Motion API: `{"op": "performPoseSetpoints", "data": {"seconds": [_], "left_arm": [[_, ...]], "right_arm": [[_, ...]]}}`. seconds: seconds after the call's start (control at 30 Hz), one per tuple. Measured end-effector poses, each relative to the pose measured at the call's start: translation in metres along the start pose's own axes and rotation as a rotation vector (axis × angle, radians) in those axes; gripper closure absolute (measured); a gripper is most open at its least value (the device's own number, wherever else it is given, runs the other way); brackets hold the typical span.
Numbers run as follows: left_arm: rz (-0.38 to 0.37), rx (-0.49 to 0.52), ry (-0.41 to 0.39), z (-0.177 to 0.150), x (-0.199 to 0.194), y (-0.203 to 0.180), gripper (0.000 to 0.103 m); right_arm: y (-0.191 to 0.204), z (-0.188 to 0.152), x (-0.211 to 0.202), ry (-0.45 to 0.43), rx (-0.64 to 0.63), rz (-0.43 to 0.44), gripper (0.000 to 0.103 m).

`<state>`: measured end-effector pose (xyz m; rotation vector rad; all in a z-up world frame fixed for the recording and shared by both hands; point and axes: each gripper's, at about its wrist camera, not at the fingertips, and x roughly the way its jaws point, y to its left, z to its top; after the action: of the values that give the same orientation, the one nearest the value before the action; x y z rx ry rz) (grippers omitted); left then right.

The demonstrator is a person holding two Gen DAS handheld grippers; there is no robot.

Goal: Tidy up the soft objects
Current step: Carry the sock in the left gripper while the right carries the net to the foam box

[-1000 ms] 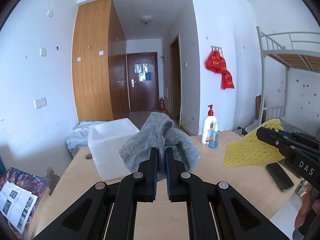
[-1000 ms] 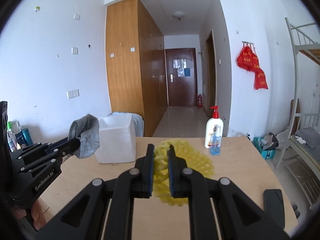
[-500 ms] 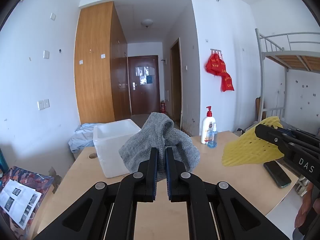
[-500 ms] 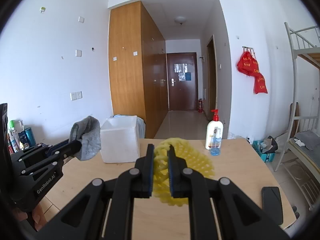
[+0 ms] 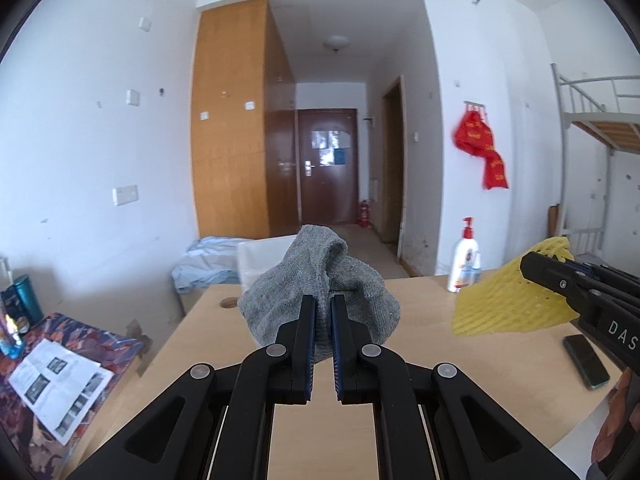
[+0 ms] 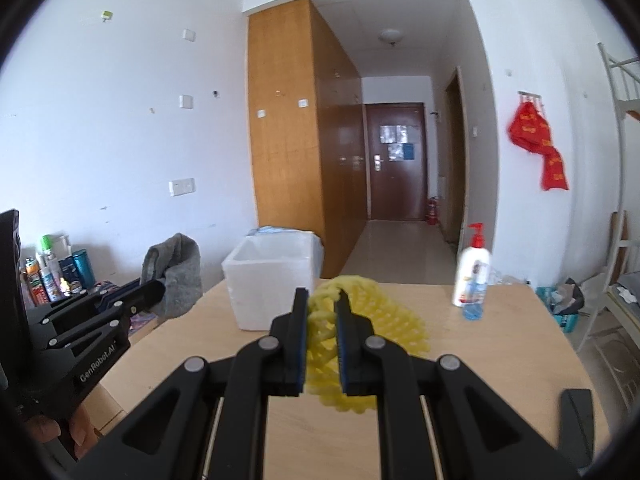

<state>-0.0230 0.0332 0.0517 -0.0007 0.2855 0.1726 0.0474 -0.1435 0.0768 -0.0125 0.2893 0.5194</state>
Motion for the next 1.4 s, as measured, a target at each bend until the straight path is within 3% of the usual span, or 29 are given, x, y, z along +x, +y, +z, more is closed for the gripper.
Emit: {"op": "performPoseSetpoints", "data": {"seconds": [0.3,0.93,1.4], "left_arm": [[0.076,-0.033,0.011,-0.001,0.003,0.033,0.095],[0.096,-0.039,0.038,0.013,0.047,0.048,0.095],[0.079,-0.036,0.065,0.032,0.108,0.058,0.095]], "right_arm": [[0.030,0.006,0.024,0.016,-0.034,0.097,0.088],[0.035,0.021,0.068,0.043,-0.045,0.134,0.088],[0.043,0.043,0.123,0.077,-0.081,0.147,0.088]]}}
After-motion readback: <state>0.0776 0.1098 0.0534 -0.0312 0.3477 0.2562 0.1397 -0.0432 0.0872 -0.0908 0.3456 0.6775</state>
